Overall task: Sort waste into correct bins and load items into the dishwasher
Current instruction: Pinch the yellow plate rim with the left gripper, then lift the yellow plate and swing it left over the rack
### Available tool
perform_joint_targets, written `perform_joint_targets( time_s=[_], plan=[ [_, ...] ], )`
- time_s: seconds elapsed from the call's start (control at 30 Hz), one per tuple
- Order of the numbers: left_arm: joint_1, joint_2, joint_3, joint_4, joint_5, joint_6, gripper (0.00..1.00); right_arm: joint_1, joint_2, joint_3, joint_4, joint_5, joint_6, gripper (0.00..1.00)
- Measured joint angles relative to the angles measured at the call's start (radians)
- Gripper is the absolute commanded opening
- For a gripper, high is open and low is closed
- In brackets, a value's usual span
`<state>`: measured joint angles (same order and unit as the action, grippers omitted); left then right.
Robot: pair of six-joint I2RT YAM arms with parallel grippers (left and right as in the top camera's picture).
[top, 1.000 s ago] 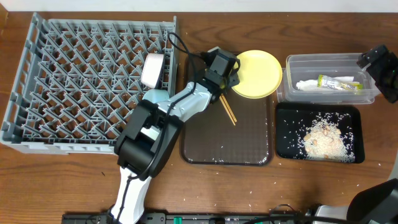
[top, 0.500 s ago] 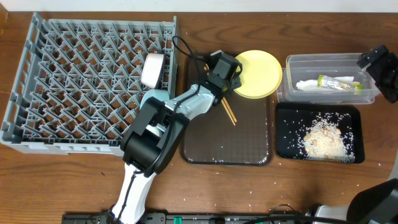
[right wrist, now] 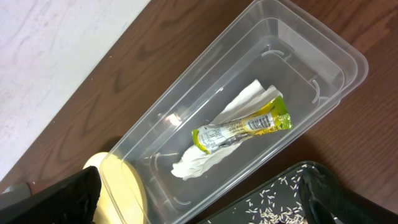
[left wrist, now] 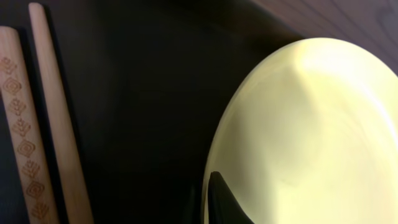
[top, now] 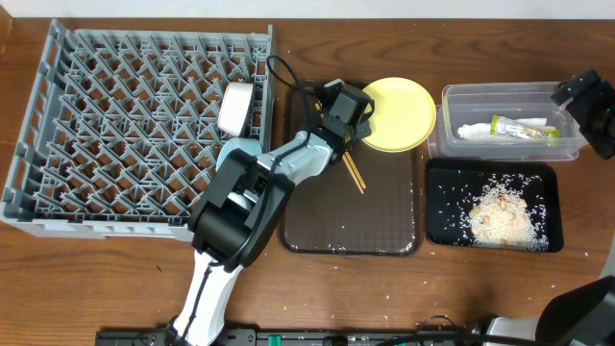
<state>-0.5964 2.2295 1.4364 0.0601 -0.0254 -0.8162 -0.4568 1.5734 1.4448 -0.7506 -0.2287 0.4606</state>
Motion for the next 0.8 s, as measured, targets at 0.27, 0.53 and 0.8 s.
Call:
perform_joint_targets(
  time_s=[0.27,0.53,0.8],
  plan=[
    [0.019,0.0,0.0,0.001,0.029,0.005,0.08,0.0,0.0,0.0,0.0,0.0,0.0,0.99],
    [0.145,-0.006,0.0,0.01,0.286,0.005,0.07,0.0,0.0,0.0,0.0,0.0,0.0,0.99],
    [0.243,-0.013,0.0,0.085,0.563,0.005,0.07,0.0,0.0,0.0,0.0,0.0,0.0,0.99]
  ],
)
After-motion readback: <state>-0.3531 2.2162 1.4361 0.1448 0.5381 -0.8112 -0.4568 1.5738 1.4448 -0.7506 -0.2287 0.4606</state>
